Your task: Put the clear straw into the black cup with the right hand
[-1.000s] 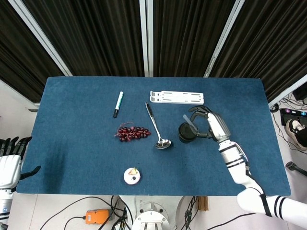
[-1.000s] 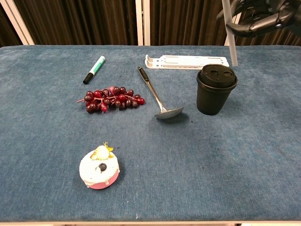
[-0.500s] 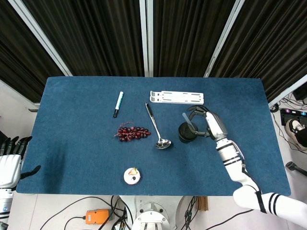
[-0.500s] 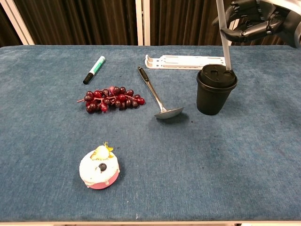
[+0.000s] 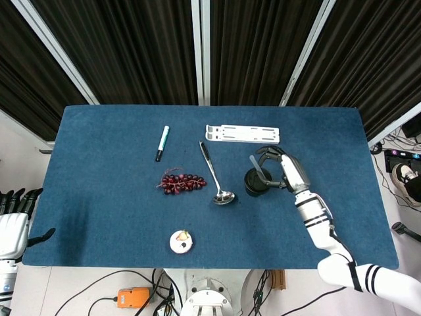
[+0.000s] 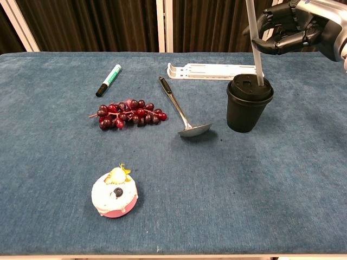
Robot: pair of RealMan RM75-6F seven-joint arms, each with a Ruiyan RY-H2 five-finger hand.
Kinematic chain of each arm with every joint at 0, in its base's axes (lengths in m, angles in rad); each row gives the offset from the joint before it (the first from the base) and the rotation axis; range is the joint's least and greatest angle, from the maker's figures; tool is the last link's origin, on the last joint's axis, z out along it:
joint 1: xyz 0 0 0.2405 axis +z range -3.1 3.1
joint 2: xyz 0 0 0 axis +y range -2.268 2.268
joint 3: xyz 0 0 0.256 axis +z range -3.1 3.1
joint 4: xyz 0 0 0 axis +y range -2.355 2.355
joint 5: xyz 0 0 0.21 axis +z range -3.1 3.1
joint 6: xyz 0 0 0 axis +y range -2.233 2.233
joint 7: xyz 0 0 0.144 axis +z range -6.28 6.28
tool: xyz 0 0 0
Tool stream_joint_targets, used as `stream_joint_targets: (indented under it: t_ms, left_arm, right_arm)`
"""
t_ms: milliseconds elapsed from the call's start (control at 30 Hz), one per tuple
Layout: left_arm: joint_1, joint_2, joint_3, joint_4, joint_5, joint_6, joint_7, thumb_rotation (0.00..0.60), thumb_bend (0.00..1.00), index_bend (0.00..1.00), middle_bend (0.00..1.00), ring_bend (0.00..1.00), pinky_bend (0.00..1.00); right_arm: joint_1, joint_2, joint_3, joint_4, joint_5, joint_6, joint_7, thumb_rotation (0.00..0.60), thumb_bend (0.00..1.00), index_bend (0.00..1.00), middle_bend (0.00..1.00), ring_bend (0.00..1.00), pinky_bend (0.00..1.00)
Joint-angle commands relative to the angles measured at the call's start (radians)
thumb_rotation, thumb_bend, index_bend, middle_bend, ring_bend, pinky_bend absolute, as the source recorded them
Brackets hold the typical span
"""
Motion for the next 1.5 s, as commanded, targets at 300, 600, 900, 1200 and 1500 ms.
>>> stream_joint_targets:
  t_ms: [300, 600, 900, 1200, 1500]
  left_arm:
    - [0.0, -0.004, 0.0, 0.005, -0.001, -0.001, -0.005, 0.6, 0.08, 0.13, 0.14, 0.07, 0.01]
    - [-0.003, -0.004, -0.001, 0.003, -0.001, -0.003, -0.003, 0.6, 0.08, 0.13, 0.14, 0.07, 0.01]
    - [-0.004, -0.003, -0.001, -0.002, 0.001, -0.001, 0.0, 0.6, 0.08, 0.13, 0.14, 0.07, 0.01]
    - [-0.006, -0.003, -0.002, 0.0, 0.004, -0.002, -0.003, 0.6, 0.08, 0.13, 0.14, 0.08, 0.01]
    - [-0.003, -0.002, -0.002, 0.007, -0.001, 0.0, -0.012, 0.6, 0.08, 0.13, 0.14, 0.07, 0.01]
  right_arm:
    - [-0.027, -0.046, -0.027, 0.085, -0.035, 0.033, 0.109, 0.6, 0.65, 0.67, 0.38, 0.26, 0.32]
    - [-0.059, -0.146, -0.061, 0.261, -0.116, 0.102, 0.379, 0.6, 0.65, 0.59, 0.38, 0.17, 0.19]
    - [-0.062, -0.166, -0.098, 0.337, -0.173, 0.122, 0.44, 0.6, 0.59, 0.38, 0.31, 0.08, 0.09]
    - [-0.096, -0.094, -0.119, 0.306, -0.22, 0.199, 0.395, 0.6, 0.5, 0.11, 0.21, 0.01, 0.02]
    - [-0.23, 0.279, -0.203, 0.039, -0.222, 0.259, -0.026, 0.6, 0.5, 0.01, 0.17, 0.0, 0.02]
